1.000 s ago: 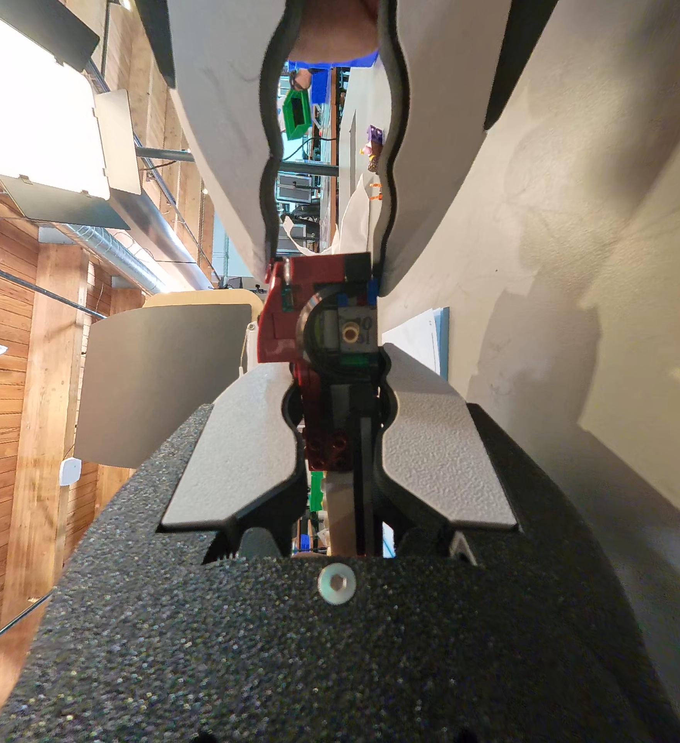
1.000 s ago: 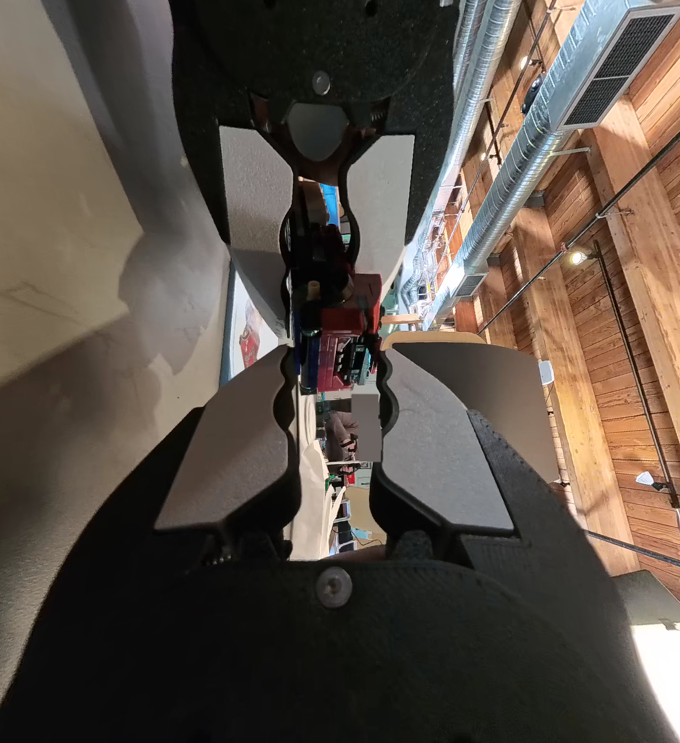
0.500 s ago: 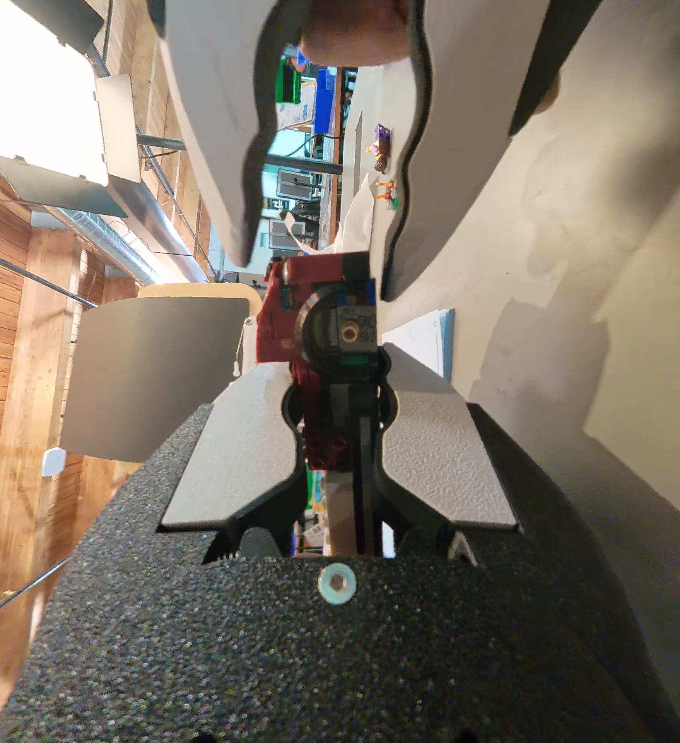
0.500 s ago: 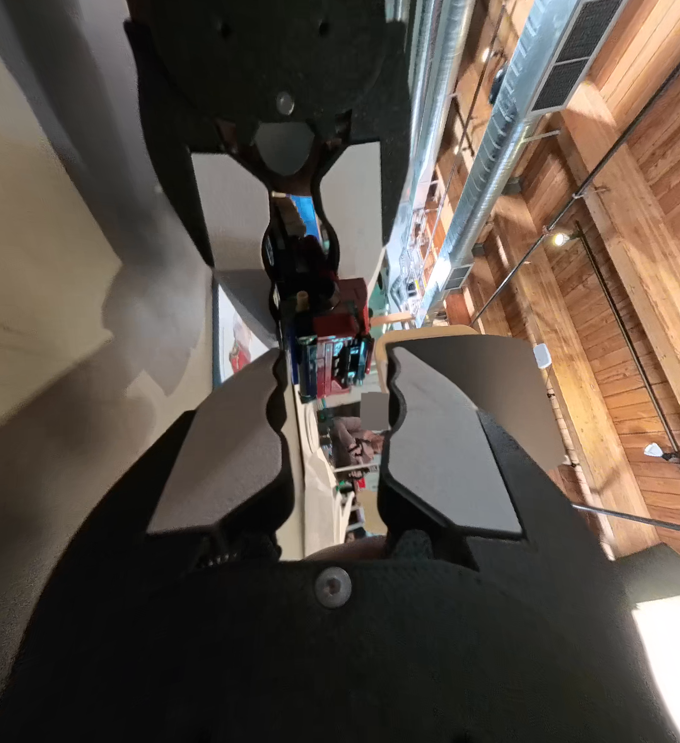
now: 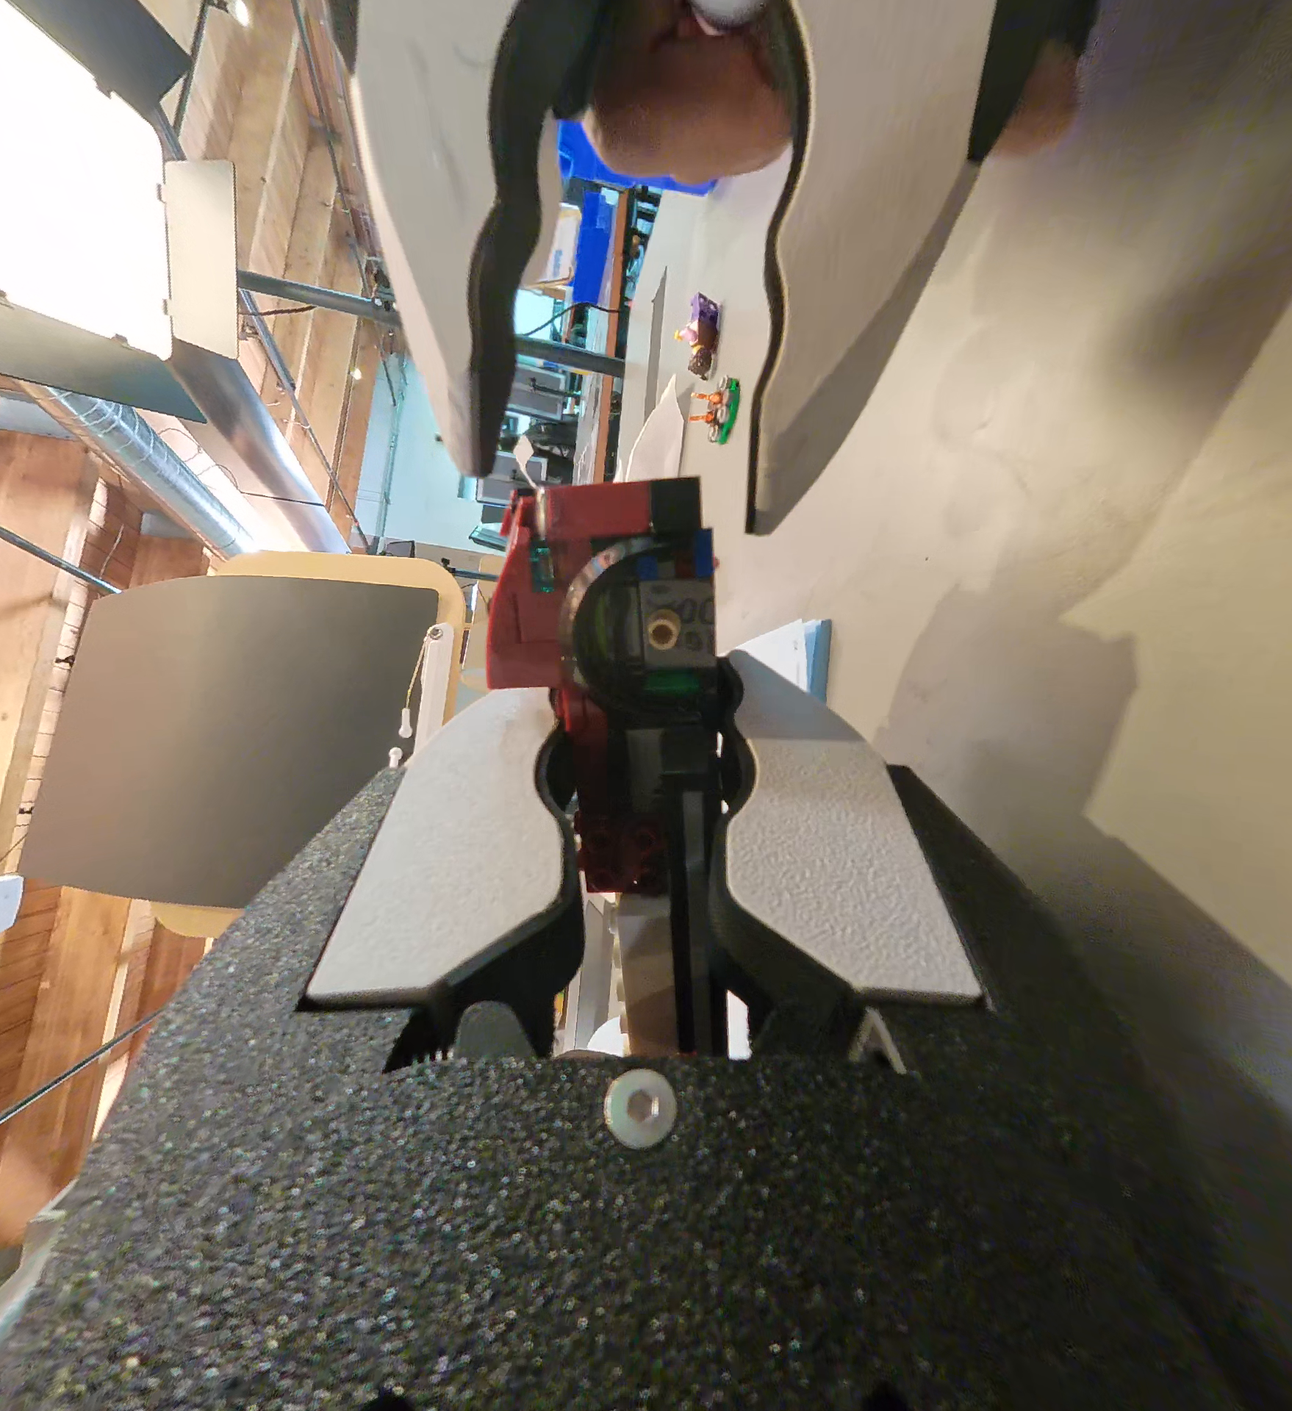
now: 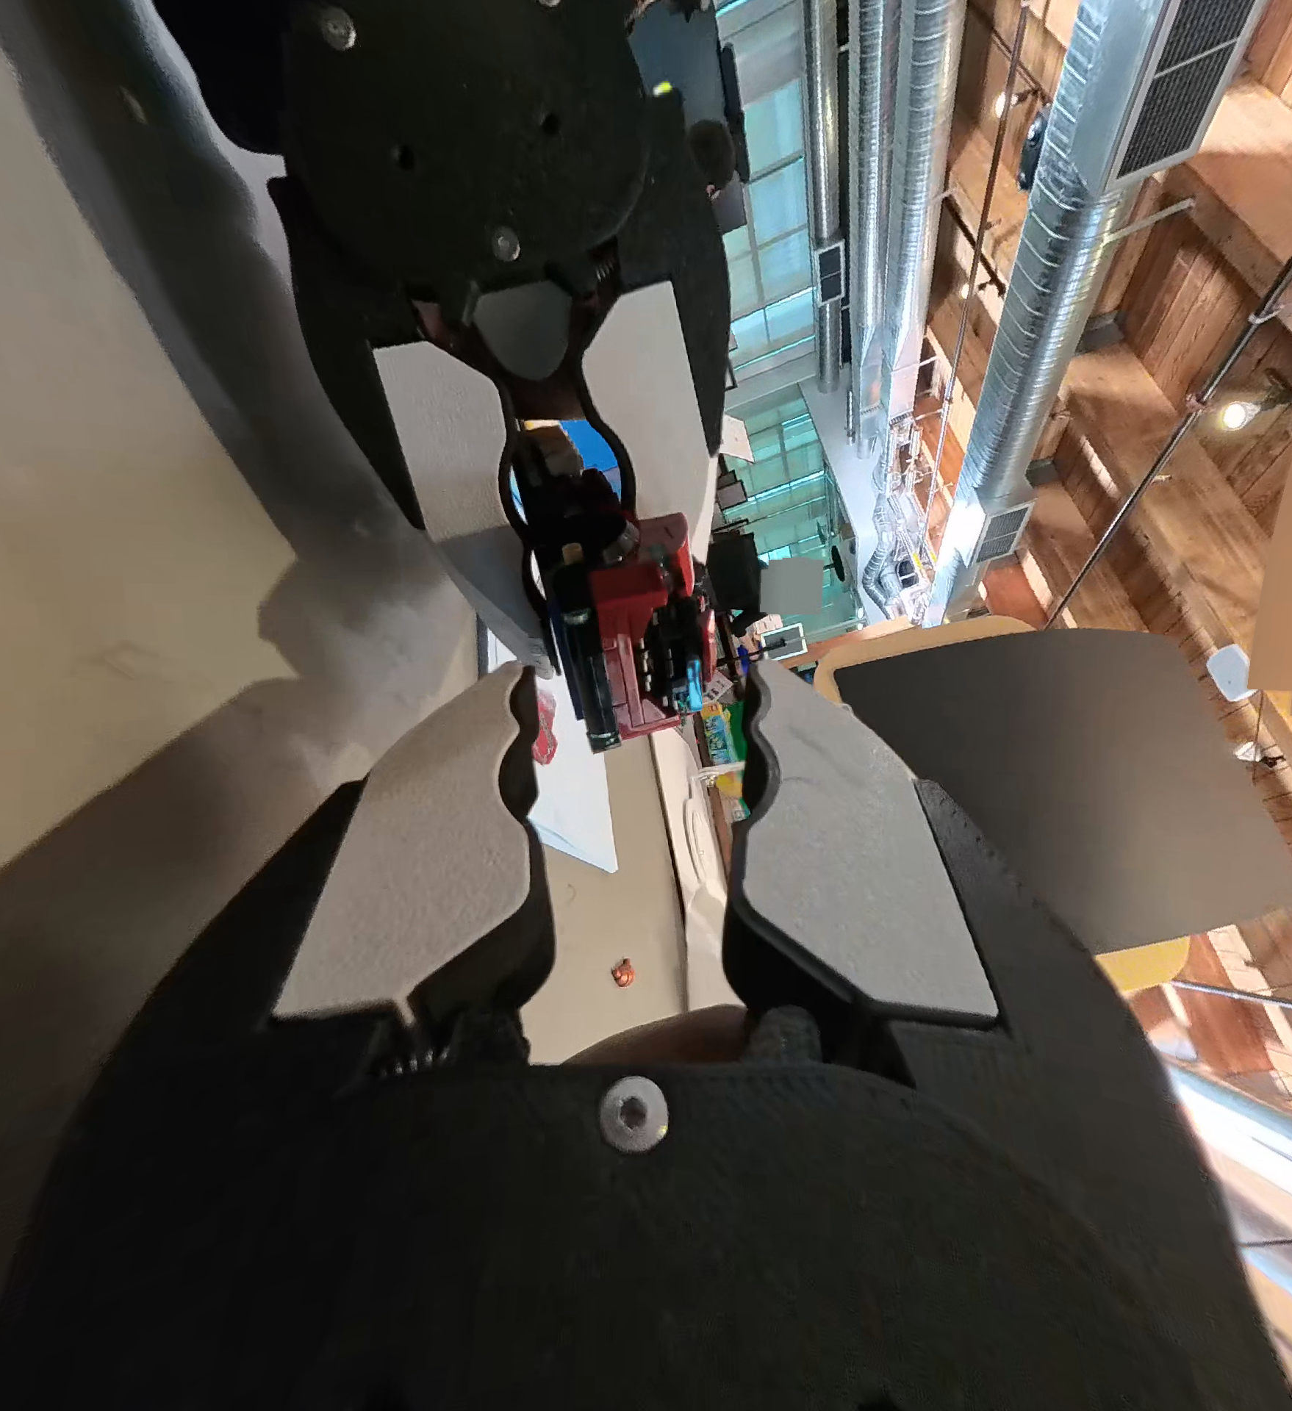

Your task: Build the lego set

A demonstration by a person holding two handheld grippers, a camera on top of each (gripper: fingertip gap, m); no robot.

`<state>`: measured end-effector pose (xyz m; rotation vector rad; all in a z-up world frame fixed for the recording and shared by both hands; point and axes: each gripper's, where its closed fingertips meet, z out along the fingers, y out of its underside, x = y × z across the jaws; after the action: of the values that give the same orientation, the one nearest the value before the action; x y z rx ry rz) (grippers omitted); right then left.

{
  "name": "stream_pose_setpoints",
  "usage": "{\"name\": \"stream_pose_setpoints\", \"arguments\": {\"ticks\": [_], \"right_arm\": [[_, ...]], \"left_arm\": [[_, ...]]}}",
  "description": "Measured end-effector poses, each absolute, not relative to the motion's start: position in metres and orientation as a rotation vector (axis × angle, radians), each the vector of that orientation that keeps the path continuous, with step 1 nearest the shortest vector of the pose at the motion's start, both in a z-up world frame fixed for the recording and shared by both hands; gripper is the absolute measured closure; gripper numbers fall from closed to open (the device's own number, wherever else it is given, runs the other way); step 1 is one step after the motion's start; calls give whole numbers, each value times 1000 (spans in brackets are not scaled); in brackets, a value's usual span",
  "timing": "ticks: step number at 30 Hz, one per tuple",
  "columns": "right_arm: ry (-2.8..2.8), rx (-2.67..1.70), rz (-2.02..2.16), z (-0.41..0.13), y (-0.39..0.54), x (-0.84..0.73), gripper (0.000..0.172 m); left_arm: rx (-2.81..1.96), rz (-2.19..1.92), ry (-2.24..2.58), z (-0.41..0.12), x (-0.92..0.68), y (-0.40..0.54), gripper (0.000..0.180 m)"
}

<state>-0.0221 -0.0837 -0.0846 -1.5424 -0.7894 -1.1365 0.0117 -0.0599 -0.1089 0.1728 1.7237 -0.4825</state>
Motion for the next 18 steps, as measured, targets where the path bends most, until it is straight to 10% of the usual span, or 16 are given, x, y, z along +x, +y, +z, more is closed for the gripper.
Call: {"name": "stream_pose_setpoints", "arguments": {"ticks": [18], "right_arm": [[-896, -1528, -1163, -90, -82, -31, 135]], "left_arm": [[219, -470, 1744, -112, 7, -65, 146]]}}
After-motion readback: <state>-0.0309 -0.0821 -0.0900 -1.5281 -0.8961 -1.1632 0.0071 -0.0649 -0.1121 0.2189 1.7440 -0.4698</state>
